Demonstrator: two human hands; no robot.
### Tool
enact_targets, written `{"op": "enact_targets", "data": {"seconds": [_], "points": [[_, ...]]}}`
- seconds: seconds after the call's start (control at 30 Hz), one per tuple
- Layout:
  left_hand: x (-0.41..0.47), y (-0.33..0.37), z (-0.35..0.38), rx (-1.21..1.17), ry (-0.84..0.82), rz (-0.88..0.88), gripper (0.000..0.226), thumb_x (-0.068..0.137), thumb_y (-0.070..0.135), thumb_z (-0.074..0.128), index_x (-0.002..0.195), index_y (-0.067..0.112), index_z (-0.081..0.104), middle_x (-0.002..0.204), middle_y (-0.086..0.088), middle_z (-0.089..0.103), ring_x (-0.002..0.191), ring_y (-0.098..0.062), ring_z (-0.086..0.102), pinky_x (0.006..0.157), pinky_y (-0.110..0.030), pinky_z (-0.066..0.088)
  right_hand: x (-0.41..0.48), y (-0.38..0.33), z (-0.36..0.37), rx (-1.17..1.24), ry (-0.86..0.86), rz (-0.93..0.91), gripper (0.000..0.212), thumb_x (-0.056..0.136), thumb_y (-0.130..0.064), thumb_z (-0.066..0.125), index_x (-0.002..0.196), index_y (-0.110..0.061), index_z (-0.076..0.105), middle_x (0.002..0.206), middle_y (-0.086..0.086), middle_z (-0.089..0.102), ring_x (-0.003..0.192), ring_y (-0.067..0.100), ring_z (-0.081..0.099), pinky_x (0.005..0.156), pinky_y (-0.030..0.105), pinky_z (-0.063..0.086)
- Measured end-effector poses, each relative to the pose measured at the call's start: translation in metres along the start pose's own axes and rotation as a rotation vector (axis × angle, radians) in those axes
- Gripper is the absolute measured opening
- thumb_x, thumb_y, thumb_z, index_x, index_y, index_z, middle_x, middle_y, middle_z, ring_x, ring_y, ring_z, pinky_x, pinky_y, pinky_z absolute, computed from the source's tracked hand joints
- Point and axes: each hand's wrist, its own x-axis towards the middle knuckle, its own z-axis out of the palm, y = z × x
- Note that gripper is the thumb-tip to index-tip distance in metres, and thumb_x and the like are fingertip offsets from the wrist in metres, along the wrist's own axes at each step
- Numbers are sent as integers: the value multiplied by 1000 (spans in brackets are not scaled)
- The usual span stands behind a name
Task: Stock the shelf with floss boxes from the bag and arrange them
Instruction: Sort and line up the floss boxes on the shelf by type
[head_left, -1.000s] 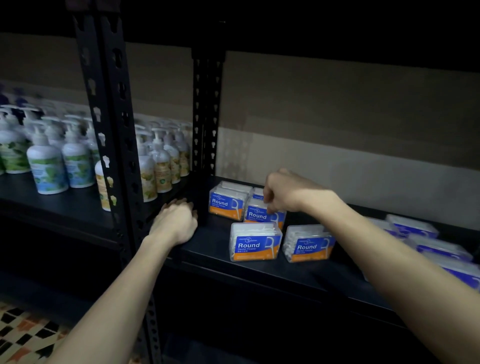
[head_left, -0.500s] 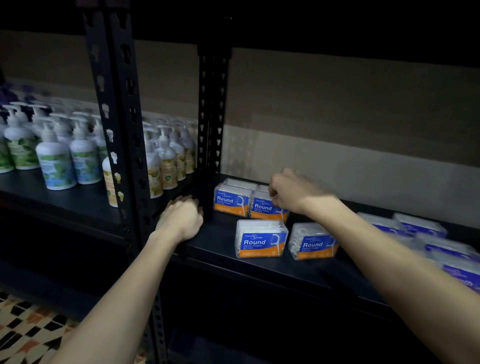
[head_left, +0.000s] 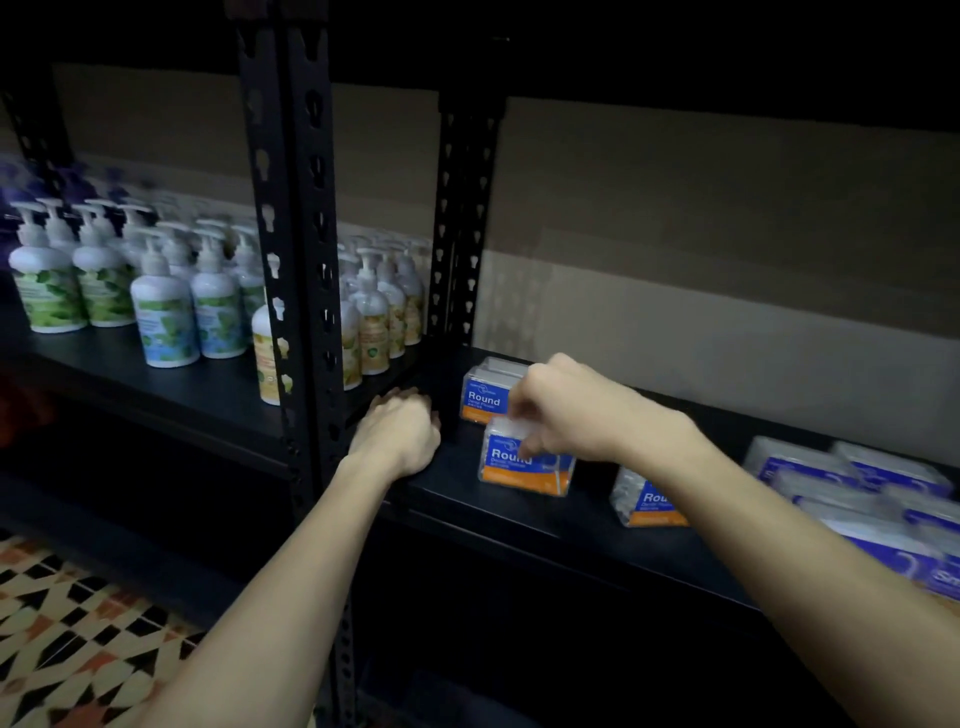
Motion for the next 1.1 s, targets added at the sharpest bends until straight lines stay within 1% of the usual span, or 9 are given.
{"op": "enact_targets", "data": {"seconds": [0.1, 0.17, 0.23, 0.4, 0.73, 0.87, 0.97, 1.03, 1.1], "points": [[0, 0, 0, -1, 4, 2, 38, 100, 30, 41, 128, 11, 59, 143, -12, 51, 134, -33, 41, 111, -38, 32, 12, -14, 10, -54, 105, -4, 27, 85, -24, 70, 110, -11, 67, 102, 13, 56, 96, 37, 63, 75, 35, 49], [-1, 0, -1, -5, 6, 10, 37, 99, 29, 41, 126, 11, 60, 141, -12, 52, 133, -34, 42, 109, -38, 33, 19, -20, 16, -65, 141, 4, 17, 89, -26, 66, 89, -9, 63, 88, 10, 52, 89, 38, 62, 71, 36, 49], [-2, 0, -1, -2, 11, 18, 35, 98, 27, 41, 122, 10, 60, 137, -12, 54, 130, -35, 45, 106, -39, 35, 26, -24, 19, -80, 163, 5, 28, 91, -24, 64, 70, -13, 48, 75, 5, 43, 81, 36, 58, 66, 34, 42], [-3, -1, -2, -5, 19, 25, 35, 95, 23, 43, 123, 10, 60, 136, -11, 54, 128, -34, 46, 105, -38, 36, 40, -27, 29, -125, 197, -5, 23, 95, -25, 60, 98, -3, 65, 94, 14, 60, 90, 35, 62, 65, 33, 37], [-2, -2, -2, 11, 6, 35, 34, 96, 23, 42, 121, 10, 60, 137, -10, 53, 133, -34, 42, 108, -40, 33, 47, -20, 40, -118, 237, 67, 25, 95, -24, 58, 108, -3, 63, 108, 15, 62, 98, 34, 61, 69, 33, 40], [0, -4, 1, 21, 25, 53, 32, 96, 23, 42, 118, 10, 61, 137, -10, 54, 132, -34, 44, 107, -39, 35, 38, -14, 38, -81, 231, 24, 35, 92, -27, 57, 122, -8, 57, 121, 13, 56, 117, 34, 50, 94, 41, 46], [3, -7, 4, 27, 46, 49, 31, 94, 23, 43, 114, 10, 63, 131, -14, 59, 125, -36, 51, 100, -39, 41, 8, 10, 7, 144, 259, 72, 23, 87, -19, 54, 109, -14, 60, 106, 11, 66, 100, 28, 60, 85, 33, 48], [3, -5, 4, 16, 45, 23, 33, 93, 23, 44, 117, 10, 63, 130, -16, 59, 121, -38, 53, 97, -39, 44, -24, 32, -24, 154, 42, 176, 24, 82, -14, 59, 104, -20, 65, 101, 3, 69, 93, 20, 64, 78, 27, 48], [4, -3, 3, 17, 40, 4, 34, 93, 21, 44, 120, 10, 62, 131, -18, 59, 121, -38, 54, 97, -39, 44, -50, 47, -42, 54, -282, 280, 39, 77, -11, 70, 113, -25, 64, 107, -1, 69, 97, 19, 65, 73, 24, 52]]}}
